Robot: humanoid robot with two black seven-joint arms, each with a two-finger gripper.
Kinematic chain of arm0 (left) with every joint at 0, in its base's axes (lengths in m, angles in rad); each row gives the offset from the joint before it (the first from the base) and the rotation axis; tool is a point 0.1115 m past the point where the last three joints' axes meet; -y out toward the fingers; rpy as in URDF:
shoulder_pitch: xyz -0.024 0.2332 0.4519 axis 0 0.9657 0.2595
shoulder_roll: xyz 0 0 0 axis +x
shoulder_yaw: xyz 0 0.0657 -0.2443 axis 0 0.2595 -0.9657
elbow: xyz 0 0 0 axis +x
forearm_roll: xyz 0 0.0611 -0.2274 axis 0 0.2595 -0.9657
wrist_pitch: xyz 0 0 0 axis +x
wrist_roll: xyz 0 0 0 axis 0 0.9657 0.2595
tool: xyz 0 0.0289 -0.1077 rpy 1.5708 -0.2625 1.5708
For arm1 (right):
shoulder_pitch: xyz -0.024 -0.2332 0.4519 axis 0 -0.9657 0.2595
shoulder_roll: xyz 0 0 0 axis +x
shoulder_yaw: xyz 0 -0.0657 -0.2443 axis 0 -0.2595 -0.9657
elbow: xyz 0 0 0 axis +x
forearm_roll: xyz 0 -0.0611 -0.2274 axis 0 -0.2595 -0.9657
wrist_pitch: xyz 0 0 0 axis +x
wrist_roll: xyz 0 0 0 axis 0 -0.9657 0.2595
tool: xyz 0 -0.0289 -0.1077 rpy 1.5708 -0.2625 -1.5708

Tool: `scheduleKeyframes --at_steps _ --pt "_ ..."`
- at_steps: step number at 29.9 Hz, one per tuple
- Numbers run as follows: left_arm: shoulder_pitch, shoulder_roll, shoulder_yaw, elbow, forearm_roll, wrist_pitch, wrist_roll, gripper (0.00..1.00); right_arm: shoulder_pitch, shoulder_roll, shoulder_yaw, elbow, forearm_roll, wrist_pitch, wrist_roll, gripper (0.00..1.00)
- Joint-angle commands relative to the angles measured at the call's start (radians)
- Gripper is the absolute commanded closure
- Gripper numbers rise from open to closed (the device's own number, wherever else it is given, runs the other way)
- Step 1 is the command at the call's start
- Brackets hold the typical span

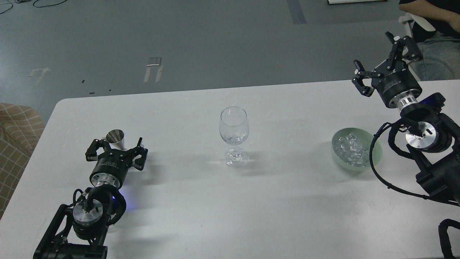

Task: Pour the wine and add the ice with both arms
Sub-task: 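Lower the jigger onto the table with the left gripper, then open the left gripper to release the jigger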

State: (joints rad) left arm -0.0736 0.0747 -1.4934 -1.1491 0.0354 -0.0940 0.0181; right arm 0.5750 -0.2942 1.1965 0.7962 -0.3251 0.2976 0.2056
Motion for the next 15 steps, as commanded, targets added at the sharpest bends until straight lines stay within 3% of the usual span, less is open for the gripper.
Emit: scheduleKeyframes --at_steps 1,15 --pt "0.001 0.002 -0.001 -0.003 0.001 -0.003 -0.001 0.02 -0.001 0.000 0.000 0.001 0.000 0.000 0.000 0.00" --pt "0.006 0.020 -0.008 -0.004 -0.002 -0.009 0.003 0.02 -0.003 -0.002 0.002 0.006 0.000 0.000 0.000 0.00"
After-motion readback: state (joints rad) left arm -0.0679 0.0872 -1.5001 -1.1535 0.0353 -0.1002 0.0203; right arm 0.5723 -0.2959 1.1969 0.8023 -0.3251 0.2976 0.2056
